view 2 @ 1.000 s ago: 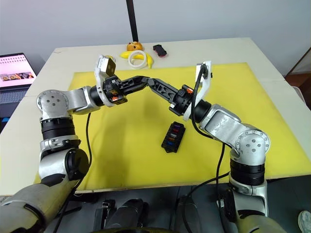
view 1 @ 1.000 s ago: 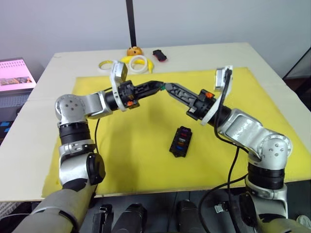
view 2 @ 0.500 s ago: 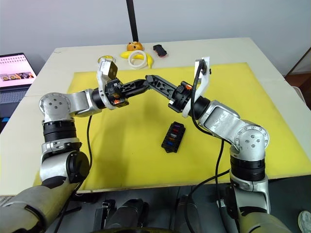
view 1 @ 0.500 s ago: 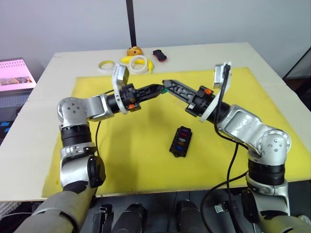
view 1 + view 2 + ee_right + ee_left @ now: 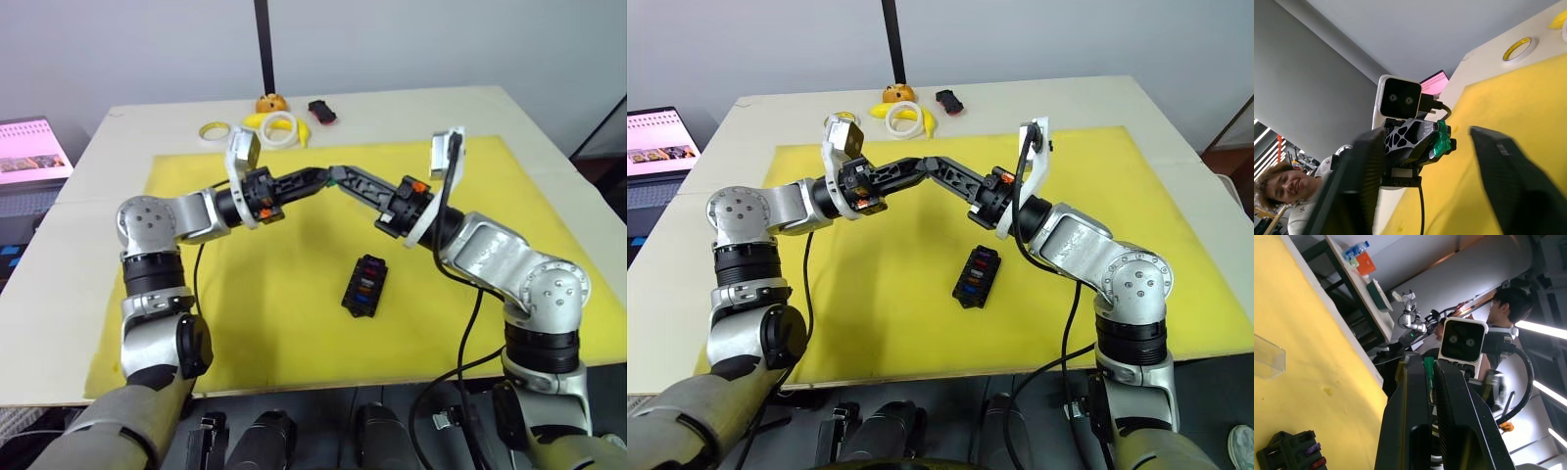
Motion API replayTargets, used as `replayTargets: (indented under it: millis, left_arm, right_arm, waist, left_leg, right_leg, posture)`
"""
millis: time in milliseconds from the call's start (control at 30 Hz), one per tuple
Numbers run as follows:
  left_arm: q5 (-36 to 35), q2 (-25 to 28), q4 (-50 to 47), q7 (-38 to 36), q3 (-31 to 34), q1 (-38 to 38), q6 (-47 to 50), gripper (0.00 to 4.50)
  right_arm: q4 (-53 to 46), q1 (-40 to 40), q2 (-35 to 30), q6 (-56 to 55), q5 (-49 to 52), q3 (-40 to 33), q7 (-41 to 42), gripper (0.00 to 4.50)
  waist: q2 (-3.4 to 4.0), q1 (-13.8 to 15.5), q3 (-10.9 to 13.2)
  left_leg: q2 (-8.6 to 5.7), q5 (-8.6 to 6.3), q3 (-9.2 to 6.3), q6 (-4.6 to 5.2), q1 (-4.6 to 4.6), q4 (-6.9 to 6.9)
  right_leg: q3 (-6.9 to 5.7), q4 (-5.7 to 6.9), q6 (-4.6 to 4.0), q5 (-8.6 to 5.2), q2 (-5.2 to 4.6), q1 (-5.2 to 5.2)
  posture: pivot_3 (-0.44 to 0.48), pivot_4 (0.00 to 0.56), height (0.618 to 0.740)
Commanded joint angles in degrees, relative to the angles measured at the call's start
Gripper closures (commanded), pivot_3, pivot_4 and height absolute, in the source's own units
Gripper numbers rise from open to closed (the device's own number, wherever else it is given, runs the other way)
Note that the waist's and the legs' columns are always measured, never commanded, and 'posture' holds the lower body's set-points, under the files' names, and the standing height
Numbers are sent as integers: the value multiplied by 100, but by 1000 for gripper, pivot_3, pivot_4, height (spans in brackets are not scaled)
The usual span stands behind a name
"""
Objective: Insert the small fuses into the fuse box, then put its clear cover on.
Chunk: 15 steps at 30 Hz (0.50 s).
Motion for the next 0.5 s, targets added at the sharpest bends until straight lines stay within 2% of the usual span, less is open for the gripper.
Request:
replayTargets:
  millis: [33,433,500]
  left_arm:
    - [-172,27,-28,-24,20,-152,-67,4500]
    - [-204,-45,-41,22,-8,-162,-86,4500]
    - [-209,-49,-24,30,-7,-174,-84,4500]
  right_arm:
    - [-161,-72,-83,-14,50,17,84,2496]
    - [-105,-115,-142,-46,9,31,114,2496]
    - [-89,-136,-150,-40,5,35,110,3006]
  waist:
    - [0,0,0]
    - [0,2,0]
    - [0,3,0]
  left_leg:
    - [0,0,0,0,0,0]
    - [0,0,0,0,0,0]
    - [0,0,0,0,0,0]
  right_leg:
    - [0,0,0,0,0,0]
    - [0,0,0,0,0,0]
    - [0,0,0,0,0,0]
  posture:
    - [0,150,740]
    - [0,150,740]
    - [0,150,740]
